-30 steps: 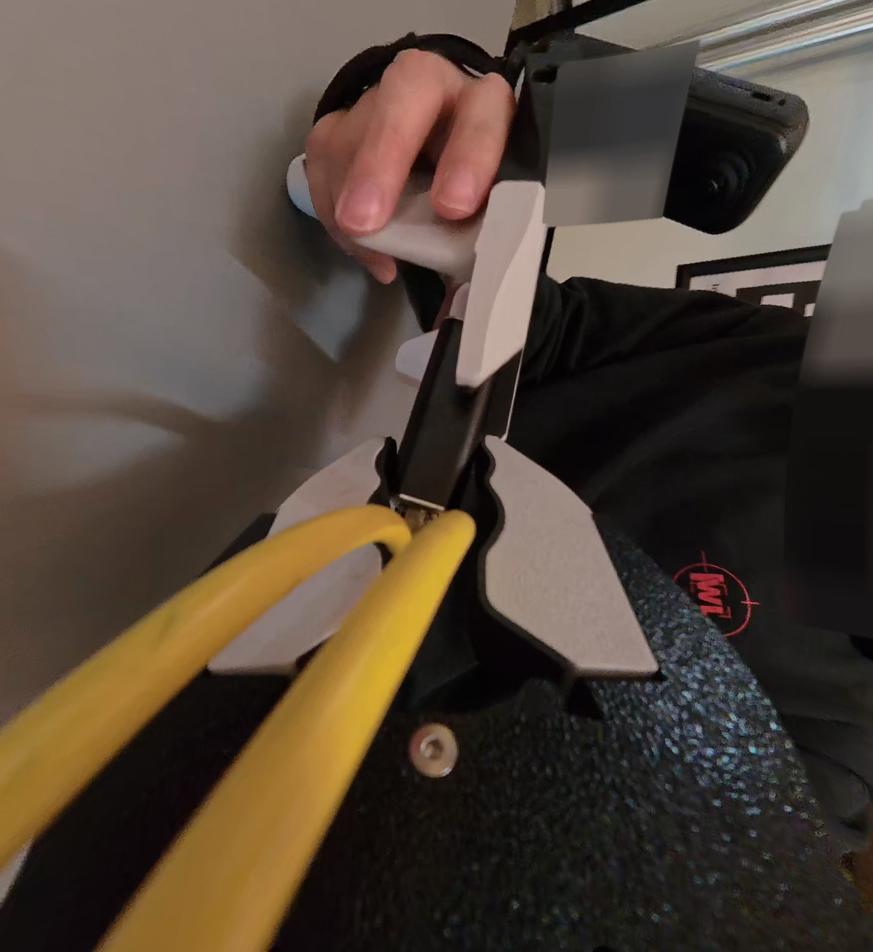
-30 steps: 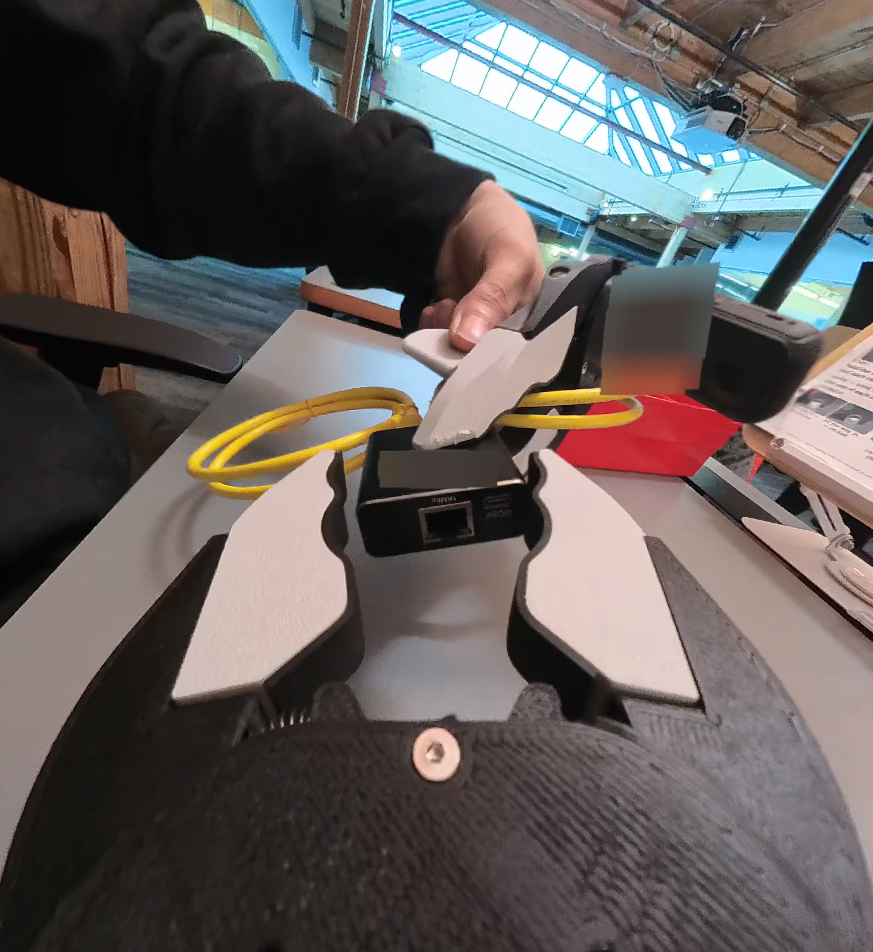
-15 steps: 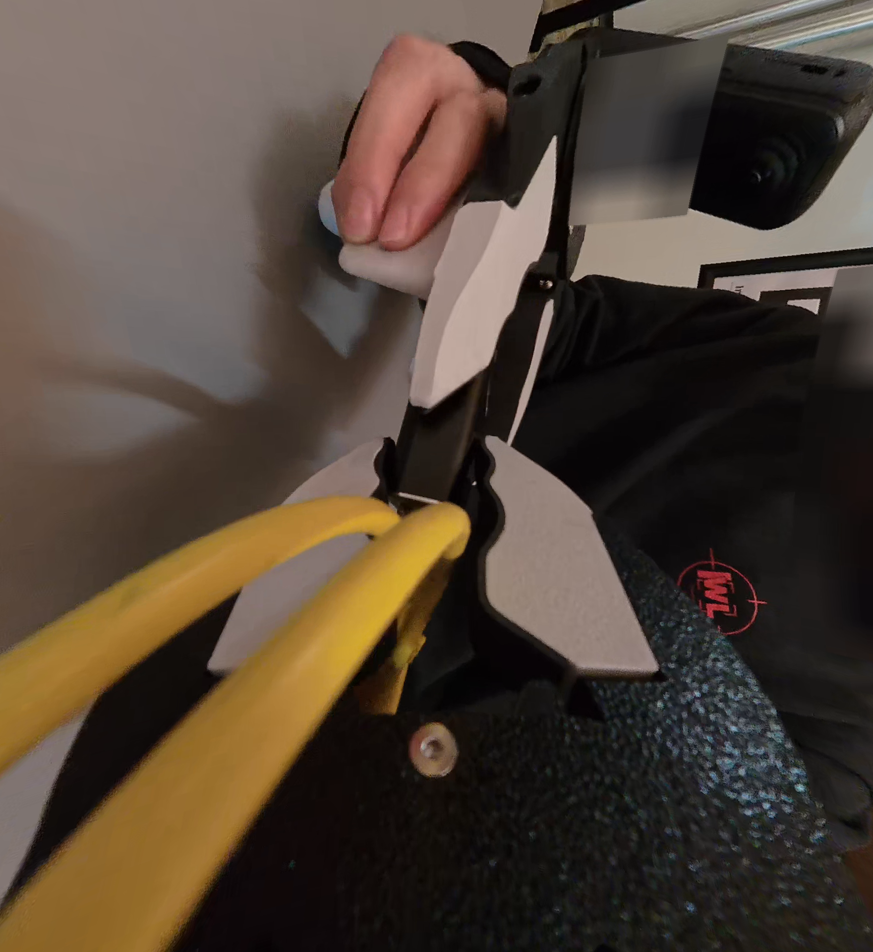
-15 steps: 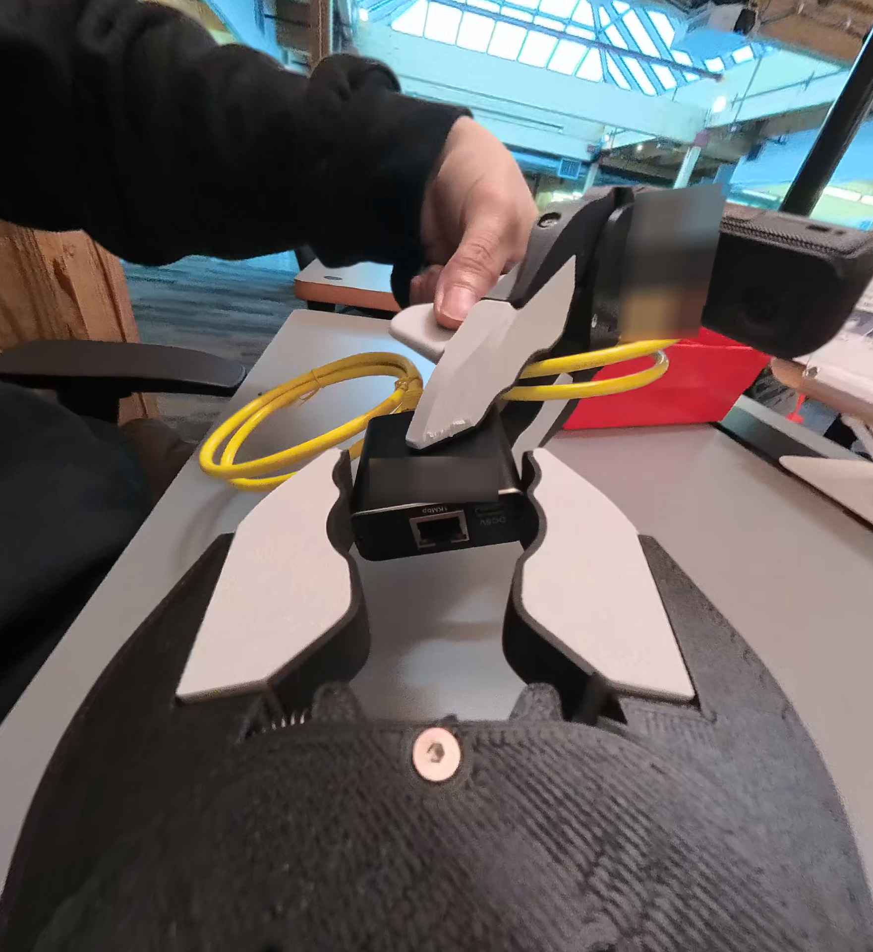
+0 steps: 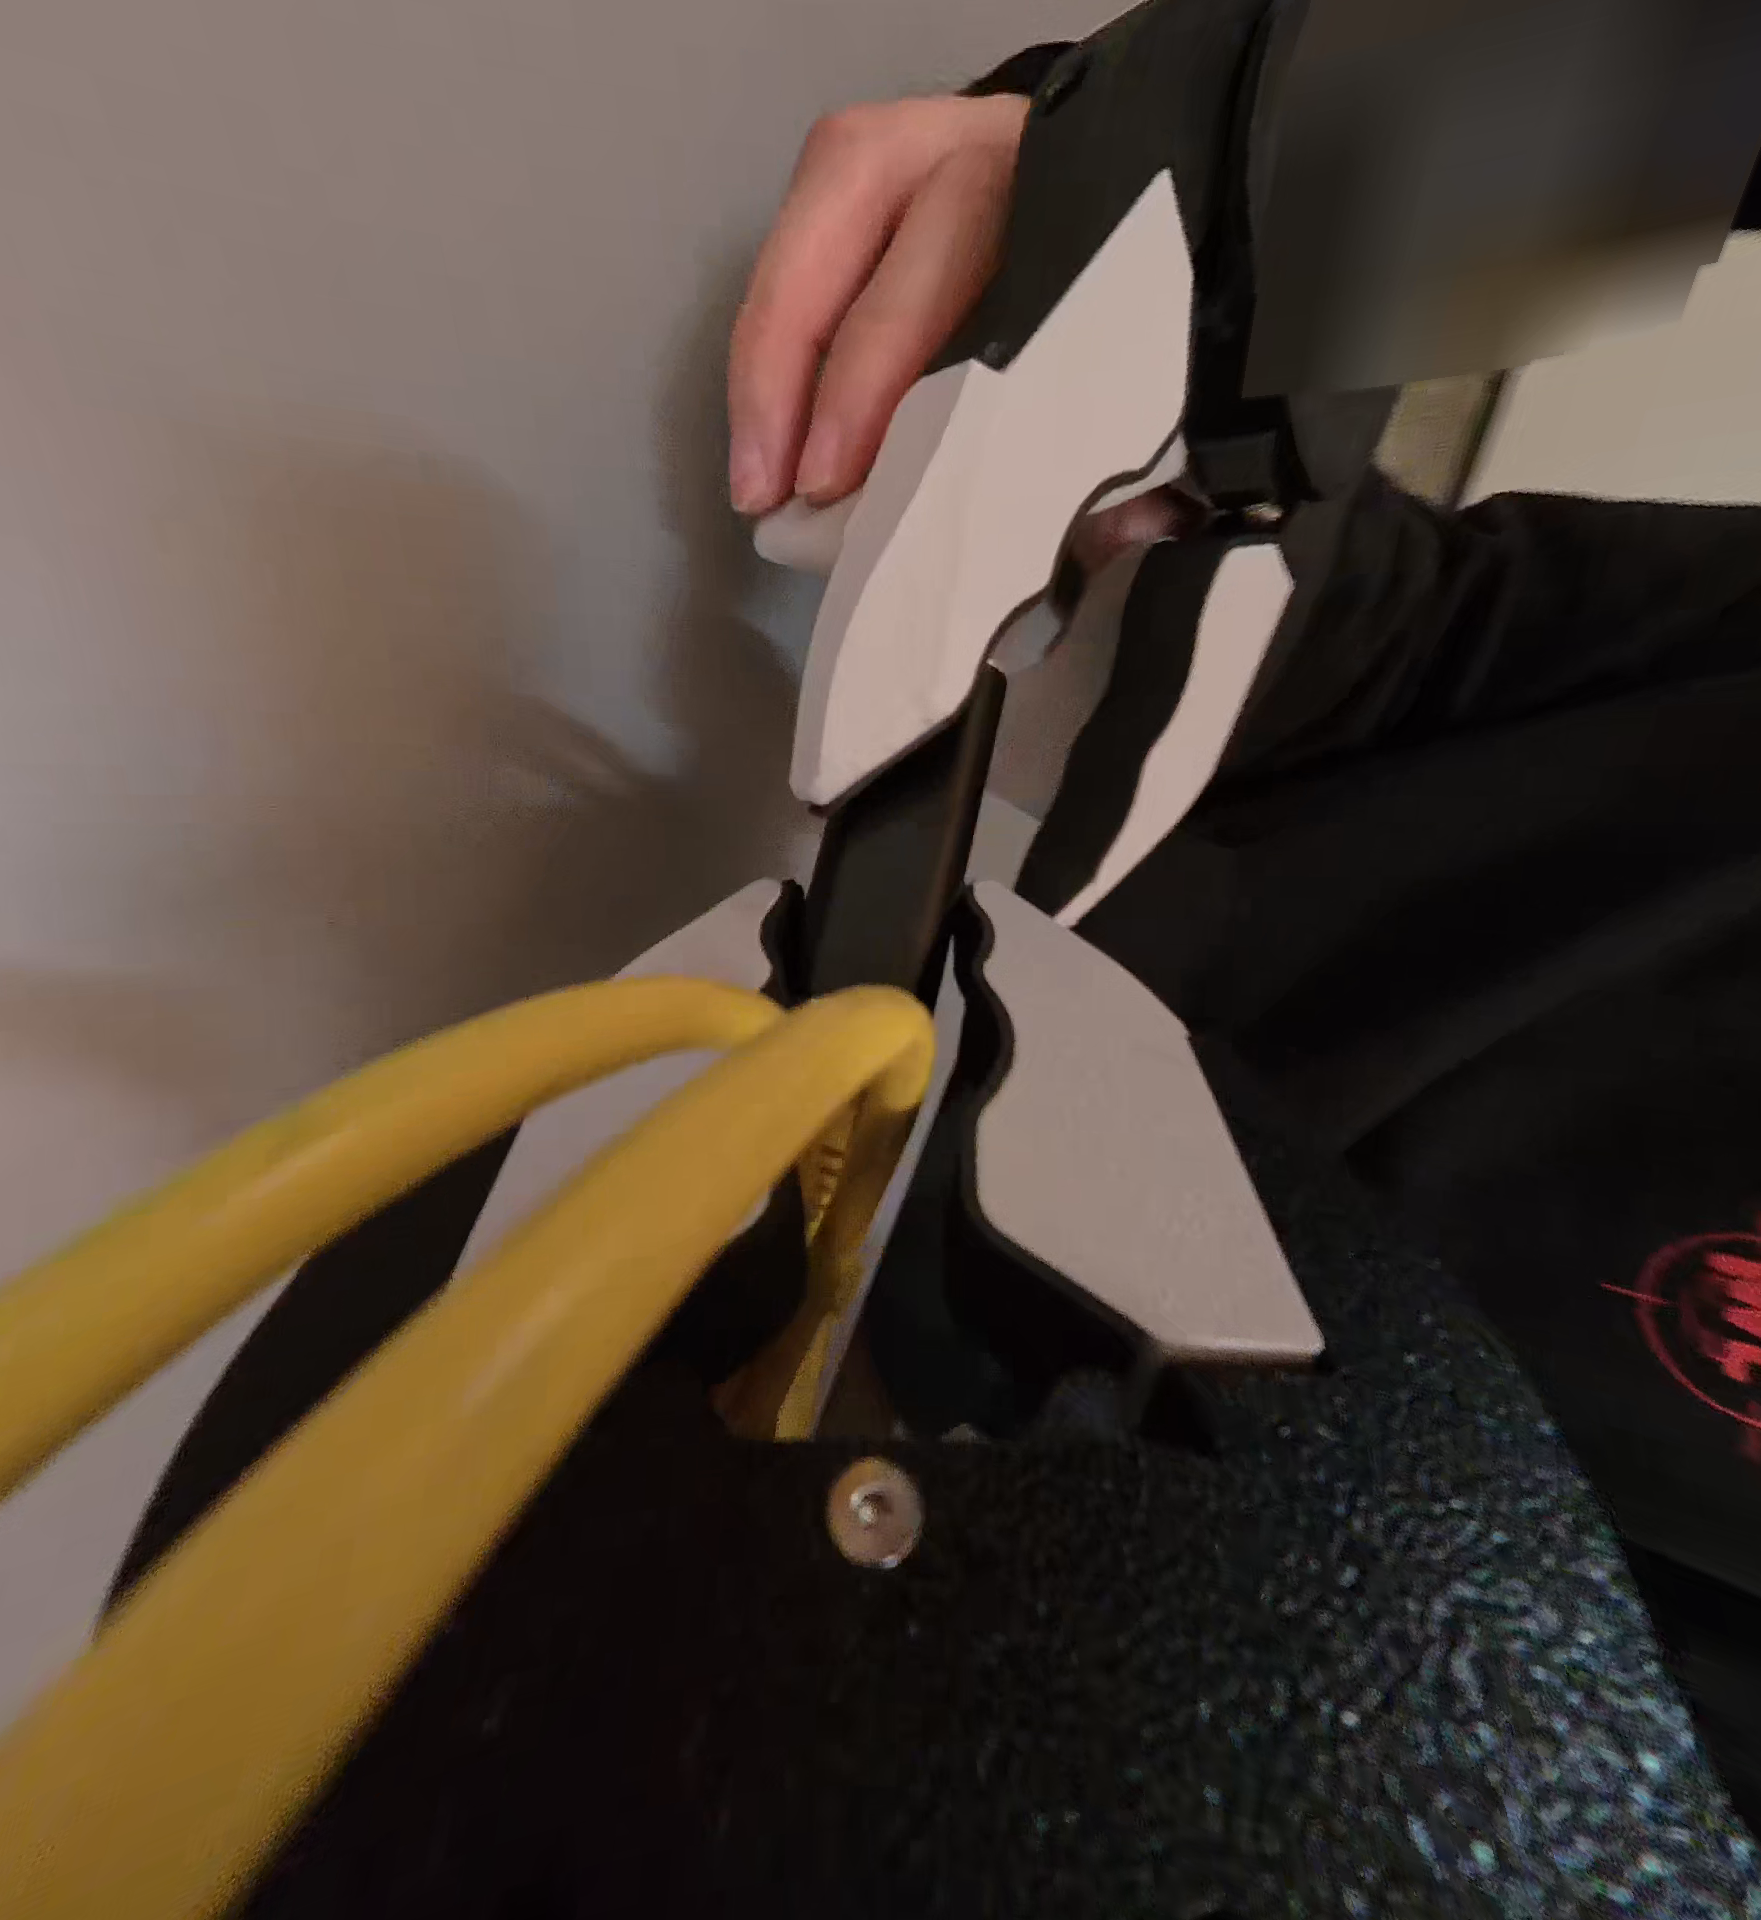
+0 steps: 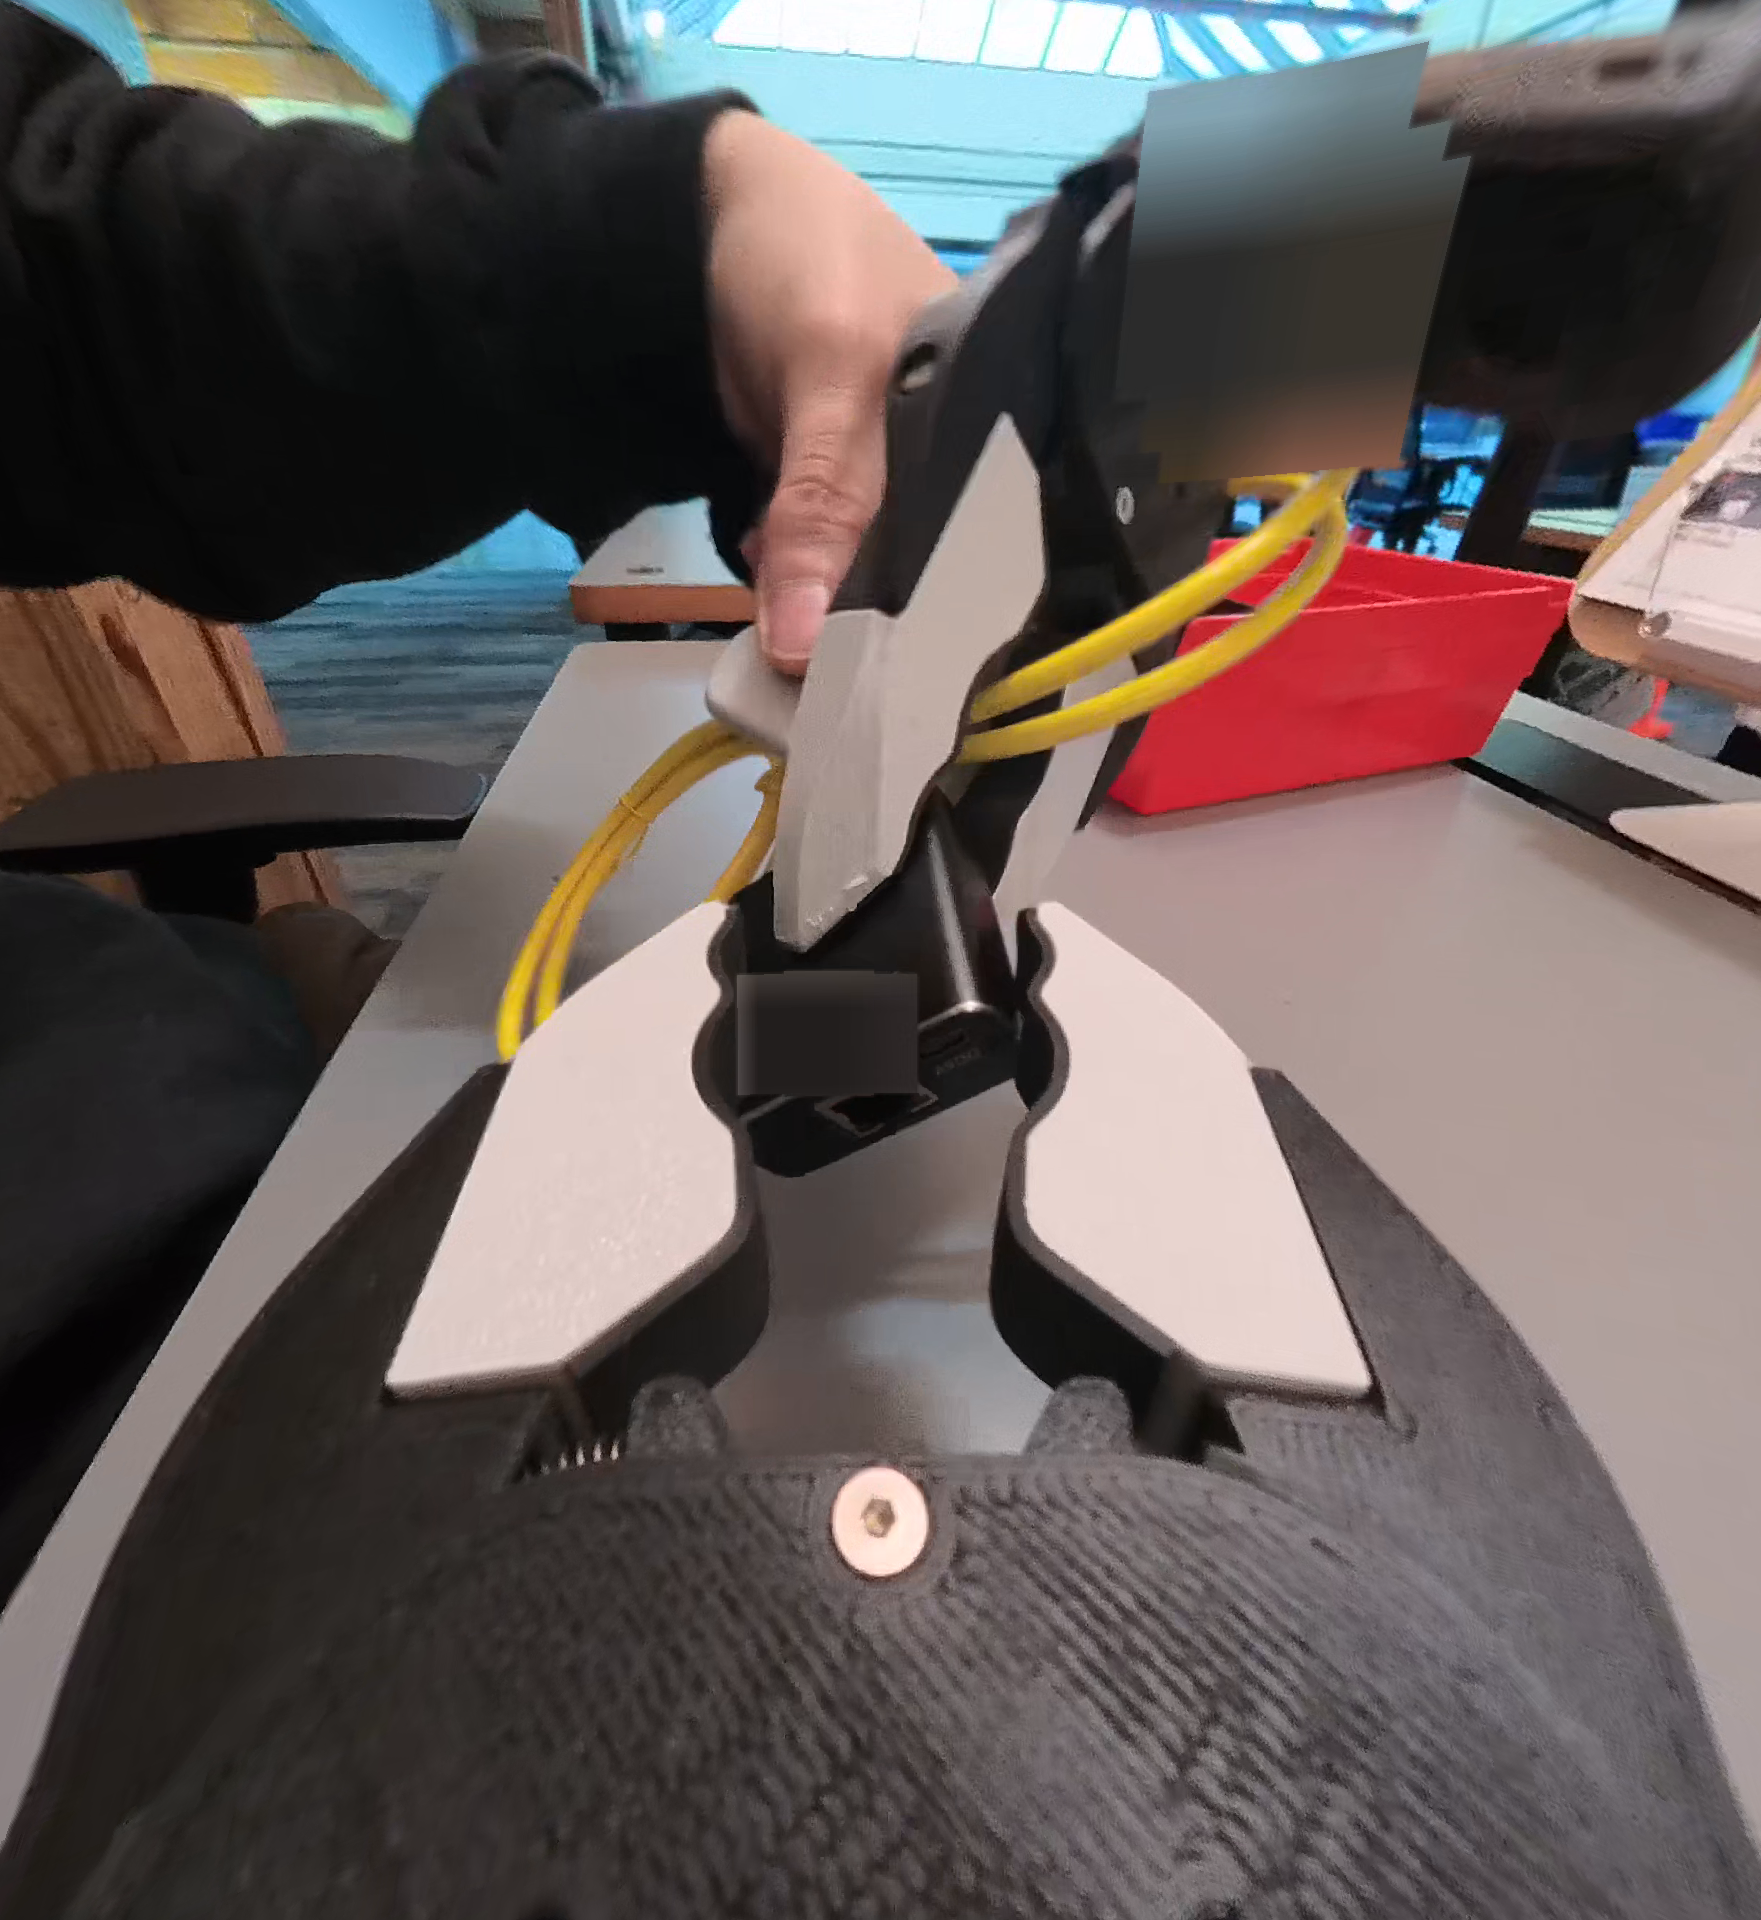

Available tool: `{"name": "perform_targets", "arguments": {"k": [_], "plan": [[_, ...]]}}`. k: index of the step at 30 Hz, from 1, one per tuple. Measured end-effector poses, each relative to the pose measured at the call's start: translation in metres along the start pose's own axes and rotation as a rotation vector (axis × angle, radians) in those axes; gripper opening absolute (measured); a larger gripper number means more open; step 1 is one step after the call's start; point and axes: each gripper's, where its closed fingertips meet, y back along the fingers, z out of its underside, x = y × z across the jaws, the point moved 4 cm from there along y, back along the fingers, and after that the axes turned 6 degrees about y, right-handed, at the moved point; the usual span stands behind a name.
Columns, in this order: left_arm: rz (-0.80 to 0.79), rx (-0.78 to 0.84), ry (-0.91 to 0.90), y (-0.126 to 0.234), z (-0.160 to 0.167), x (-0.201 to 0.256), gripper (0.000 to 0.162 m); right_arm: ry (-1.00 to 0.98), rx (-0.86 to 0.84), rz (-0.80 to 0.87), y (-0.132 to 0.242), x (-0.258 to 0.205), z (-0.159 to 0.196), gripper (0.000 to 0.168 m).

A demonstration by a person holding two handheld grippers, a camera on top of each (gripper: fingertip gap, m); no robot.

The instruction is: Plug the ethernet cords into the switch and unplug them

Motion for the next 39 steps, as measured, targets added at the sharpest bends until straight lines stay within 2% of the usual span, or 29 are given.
{"name": "perform_targets", "arguments": {"k": [2, 5, 7, 9, 12, 14, 17, 20, 21, 24, 28, 31, 33, 36, 39], "plan": [[-0.142, -0.012, -0.068, 0.005, -0.004, 0.002, 0.028, -0.075, 0.043, 0.010, 0.000, 0.003, -0.004, 0.054], [-0.353, -0.087, -0.192, 0.012, -0.007, 0.009, 0.028, -0.116, 0.081, 0.023, 0.001, 0.006, -0.010, 0.050], [-0.414, -0.127, -0.259, 0.015, -0.010, 0.018, 0.029, -0.108, -0.003, 0.031, -0.001, 0.007, -0.001, 0.054], [-0.420, -0.130, -0.294, 0.018, -0.014, 0.030, 0.029, -0.094, -0.084, 0.049, -0.002, 0.008, 0.008, 0.068], [-0.460, -0.164, -0.341, 0.018, -0.018, 0.037, 0.027, -0.121, 0.047, 0.002, -0.002, 0.003, -0.009, 0.049], [-0.483, -0.221, -0.386, 0.016, -0.016, 0.038, 0.027, -0.101, 0.023, -0.015, -0.003, 0.001, -0.008, 0.034], [-0.572, -0.277, -0.497, 0.013, -0.015, 0.037, 0.029, -0.092, -0.018, -0.023, -0.004, 0.001, -0.004, 0.027], [-0.668, -0.186, -0.564, 0.018, -0.025, 0.041, 0.033, -0.080, -0.013, 0.039, 0.003, 0.009, -0.005, 0.027], [-0.697, -0.138, -0.585, 0.022, -0.028, 0.045, 0.042, -0.100, 0.007, 0.052, 0.006, 0.012, -0.005, 0.027], [-0.790, 0.055, -0.633, 0.043, -0.033, 0.063, 0.047, -0.166, 0.093, 0.083, 0.017, 0.021, -0.009, 0.026], [-0.664, 0.407, -0.635, 0.053, -0.026, 0.101, 0.054, -0.271, 0.255, 0.084, 0.024, 0.027, -0.024, 0.026], [-0.530, 0.598, -0.756, 0.046, -0.013, 0.131, 0.054, -0.347, 0.231, 0.165, 0.024, 0.037, -0.011, 0.027], [-0.456, 0.582, -0.821, 0.033, -0.006, 0.136, 0.056, -0.398, 0.246, 0.197, 0.027, 0.043, -0.007, 0.027], [-0.349, 0.514, -0.682, 0.022, -0.003, 0.125, 0.058, -0.435, 0.296, 0.245, 0.033, 0.048, -0.010, 0.027], [-0.301, 0.682, -0.512, 0.031, -0.007, 0.105, 0.045, -0.492, 0.439, 0.225, 0.042, 0.051, -0.019, 0.027]]}}
